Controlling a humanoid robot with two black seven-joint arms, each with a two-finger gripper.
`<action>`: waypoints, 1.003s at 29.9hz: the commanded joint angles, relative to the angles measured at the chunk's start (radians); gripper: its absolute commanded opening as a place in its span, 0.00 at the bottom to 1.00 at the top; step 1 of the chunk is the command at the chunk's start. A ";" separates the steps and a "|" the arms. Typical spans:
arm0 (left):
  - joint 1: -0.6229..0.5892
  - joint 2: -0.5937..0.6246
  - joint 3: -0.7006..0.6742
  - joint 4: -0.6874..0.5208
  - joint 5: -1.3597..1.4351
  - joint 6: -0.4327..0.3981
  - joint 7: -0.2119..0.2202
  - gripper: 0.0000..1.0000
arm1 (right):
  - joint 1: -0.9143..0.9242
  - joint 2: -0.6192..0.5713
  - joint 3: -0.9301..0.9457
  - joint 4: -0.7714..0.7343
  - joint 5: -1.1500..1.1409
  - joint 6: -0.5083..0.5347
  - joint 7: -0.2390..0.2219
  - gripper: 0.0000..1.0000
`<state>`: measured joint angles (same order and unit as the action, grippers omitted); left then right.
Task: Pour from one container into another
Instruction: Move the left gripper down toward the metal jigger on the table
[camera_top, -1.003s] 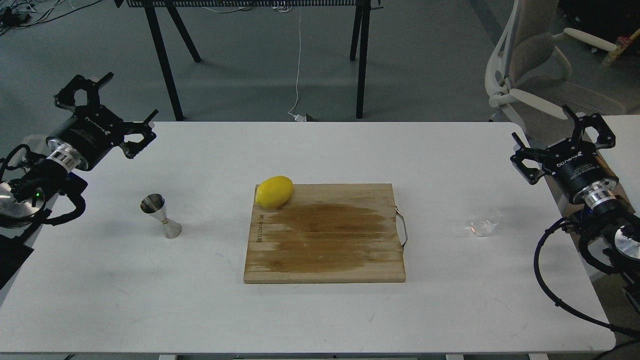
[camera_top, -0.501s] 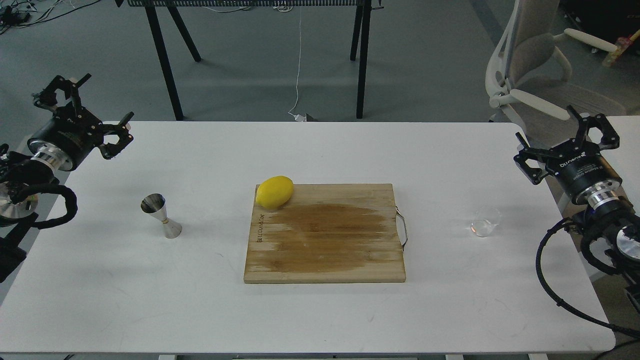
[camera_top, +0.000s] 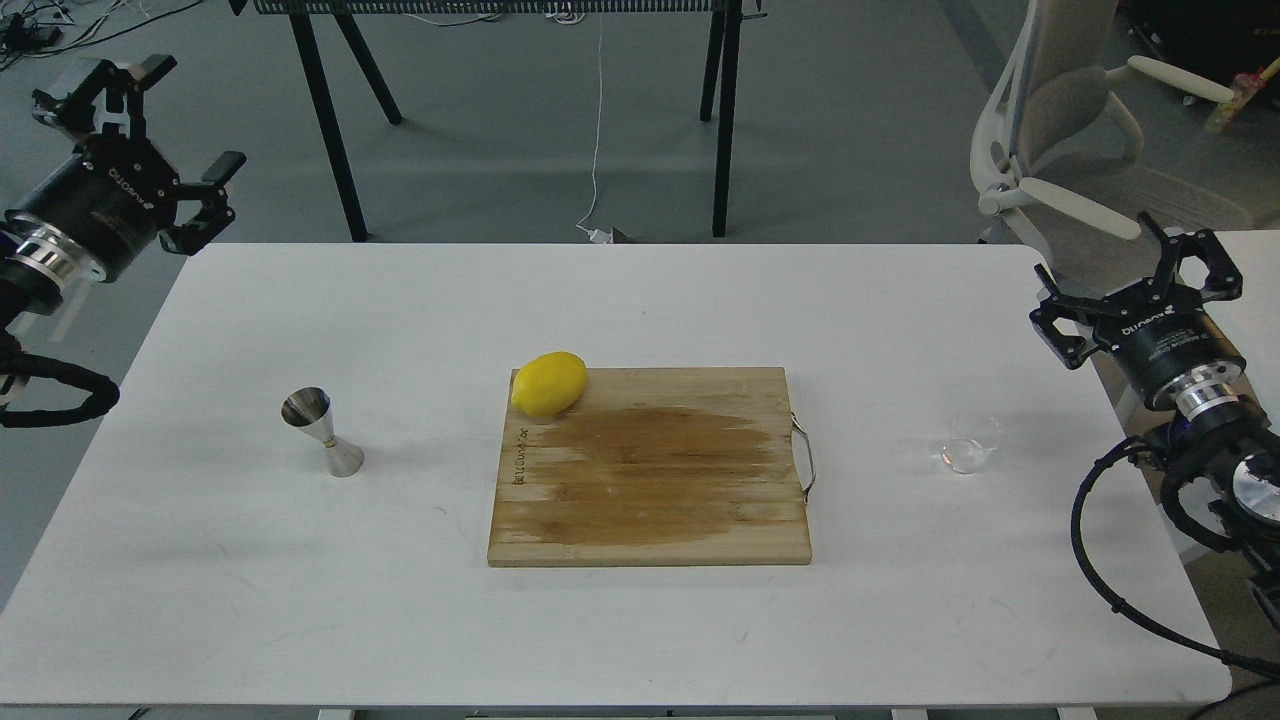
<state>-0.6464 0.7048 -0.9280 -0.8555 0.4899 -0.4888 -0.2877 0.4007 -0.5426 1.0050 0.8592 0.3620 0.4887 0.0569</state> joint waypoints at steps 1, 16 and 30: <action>0.007 -0.024 -0.069 -0.049 0.192 0.000 -0.065 1.00 | -0.002 0.003 0.000 -0.002 0.000 0.000 0.001 0.99; 0.201 -0.034 -0.092 -0.295 0.730 0.126 -0.201 1.00 | -0.025 0.006 0.004 -0.020 0.000 0.000 0.001 0.99; 0.474 -0.004 -0.106 -0.401 1.057 0.654 -0.201 0.99 | -0.042 0.007 0.004 -0.023 0.000 0.000 0.003 0.99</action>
<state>-0.2156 0.6993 -1.0280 -1.2373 1.4482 0.0524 -0.4890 0.3590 -0.5355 1.0095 0.8360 0.3620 0.4887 0.0585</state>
